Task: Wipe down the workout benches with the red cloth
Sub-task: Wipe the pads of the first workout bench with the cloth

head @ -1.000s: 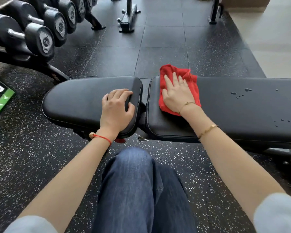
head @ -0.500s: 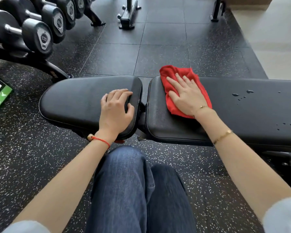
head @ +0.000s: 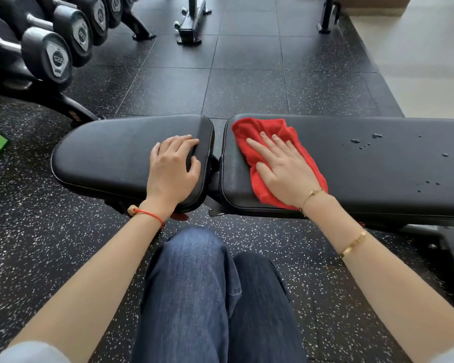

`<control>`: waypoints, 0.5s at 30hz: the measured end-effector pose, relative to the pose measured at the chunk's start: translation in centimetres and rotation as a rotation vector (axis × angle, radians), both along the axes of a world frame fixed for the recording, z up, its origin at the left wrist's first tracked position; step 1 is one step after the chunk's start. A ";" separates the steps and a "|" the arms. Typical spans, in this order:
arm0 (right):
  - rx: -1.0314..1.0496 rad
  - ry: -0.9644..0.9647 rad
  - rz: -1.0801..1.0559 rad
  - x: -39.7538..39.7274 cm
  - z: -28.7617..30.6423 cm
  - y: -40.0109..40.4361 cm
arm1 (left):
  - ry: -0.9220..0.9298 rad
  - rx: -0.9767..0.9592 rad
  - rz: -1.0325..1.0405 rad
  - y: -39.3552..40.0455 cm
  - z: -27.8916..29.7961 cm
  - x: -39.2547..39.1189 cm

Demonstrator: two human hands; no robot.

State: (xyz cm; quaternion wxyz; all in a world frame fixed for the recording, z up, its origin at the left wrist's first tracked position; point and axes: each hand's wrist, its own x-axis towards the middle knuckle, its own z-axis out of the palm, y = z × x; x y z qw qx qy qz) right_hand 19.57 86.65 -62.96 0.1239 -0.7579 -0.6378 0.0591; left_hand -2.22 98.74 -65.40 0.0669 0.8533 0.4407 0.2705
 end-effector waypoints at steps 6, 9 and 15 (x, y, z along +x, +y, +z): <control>-0.060 -0.032 -0.228 2.1 0.6 5.9 | 0.025 -0.002 0.022 -0.2 0.4 0.3; -0.053 -0.026 -0.170 0.2 0.6 5.4 | 0.014 -0.006 0.019 -0.3 0.3 0.3; 0.038 -0.023 -0.008 -0.8 -0.3 -1.5 | 0.016 -0.001 0.007 -0.1 0.2 0.2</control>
